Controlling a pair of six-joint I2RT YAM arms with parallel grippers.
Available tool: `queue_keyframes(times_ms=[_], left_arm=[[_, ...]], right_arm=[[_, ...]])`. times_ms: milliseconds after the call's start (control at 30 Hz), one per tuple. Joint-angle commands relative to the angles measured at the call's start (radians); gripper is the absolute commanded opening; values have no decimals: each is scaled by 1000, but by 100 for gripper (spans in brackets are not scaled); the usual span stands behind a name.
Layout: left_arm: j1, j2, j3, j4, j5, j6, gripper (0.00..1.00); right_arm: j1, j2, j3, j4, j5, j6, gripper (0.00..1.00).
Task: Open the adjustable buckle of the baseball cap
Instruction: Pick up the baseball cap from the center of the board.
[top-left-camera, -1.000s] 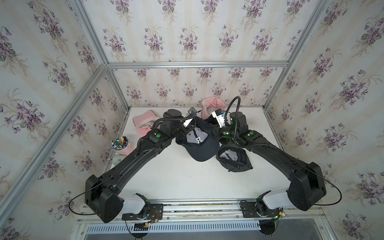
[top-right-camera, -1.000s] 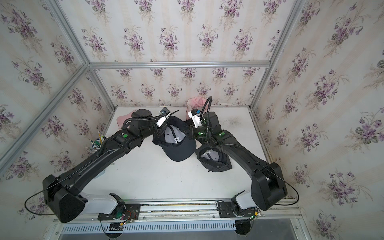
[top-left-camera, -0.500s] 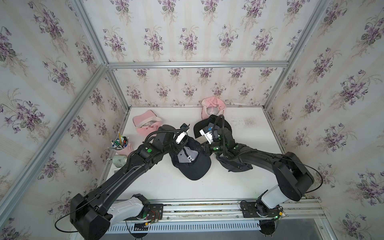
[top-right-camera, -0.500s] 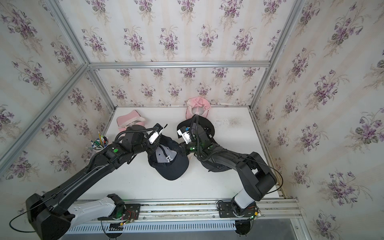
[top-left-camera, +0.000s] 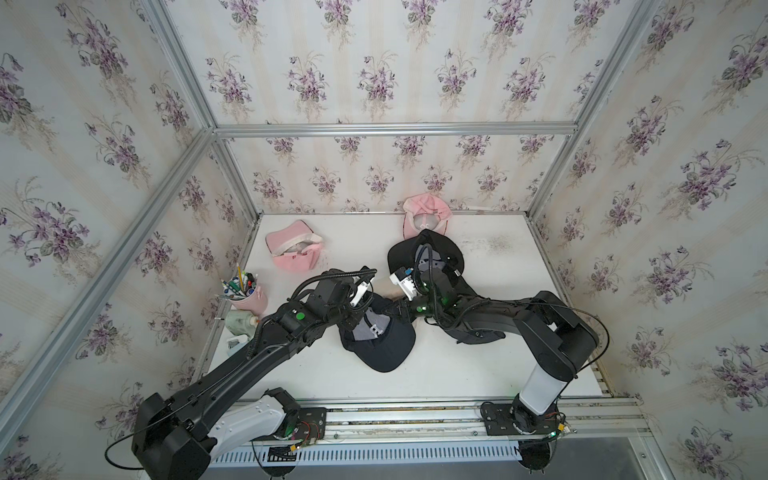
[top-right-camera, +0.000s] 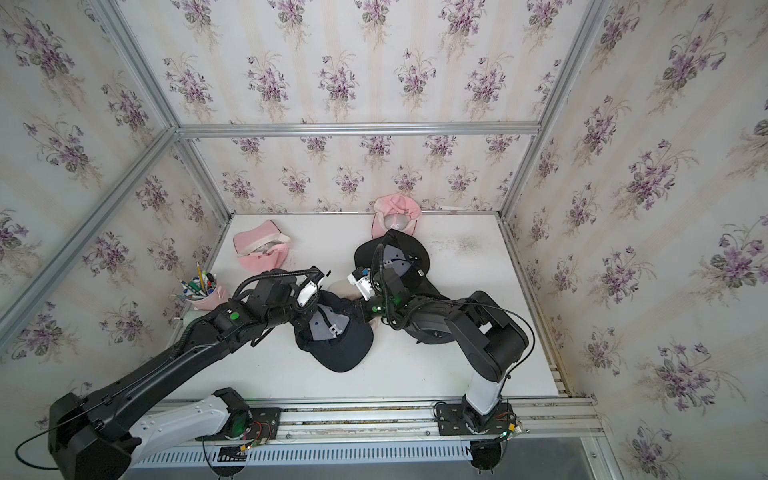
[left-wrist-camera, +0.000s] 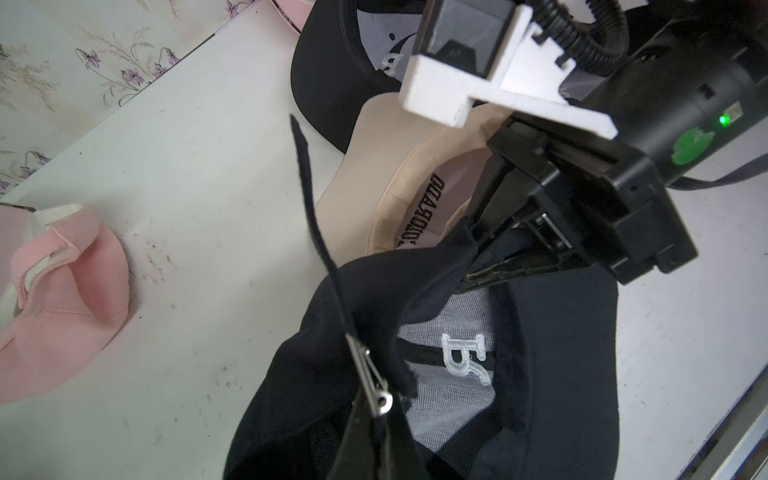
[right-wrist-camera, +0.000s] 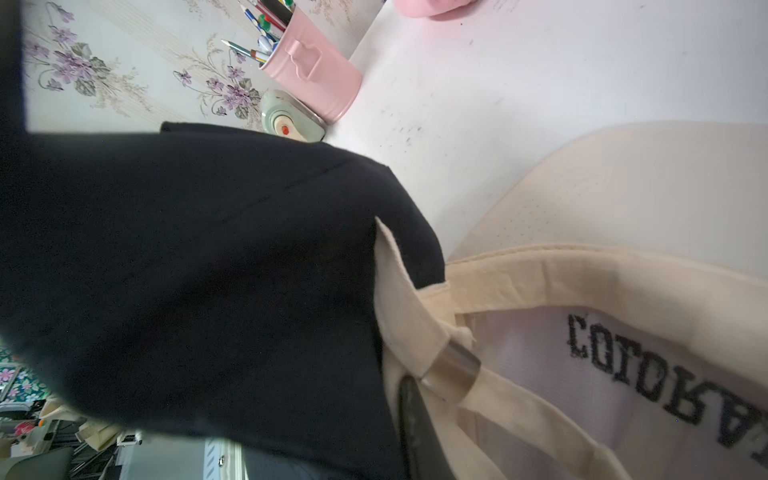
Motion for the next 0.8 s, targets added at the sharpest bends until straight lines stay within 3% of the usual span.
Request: queue_keyframes(times_ms=[0, 333, 767], left_arm=[[-1, -8, -13, 7, -9, -32, 2], [-3, -80, -41, 10, 15, -2, 1], [-3, -165, -42, 11, 110, 73, 2]], right_arm=[[2, 28, 14, 2, 21, -11, 17], [5, -65, 66, -182, 108, -176, 45], [6, -199, 96, -333, 103, -321, 59]])
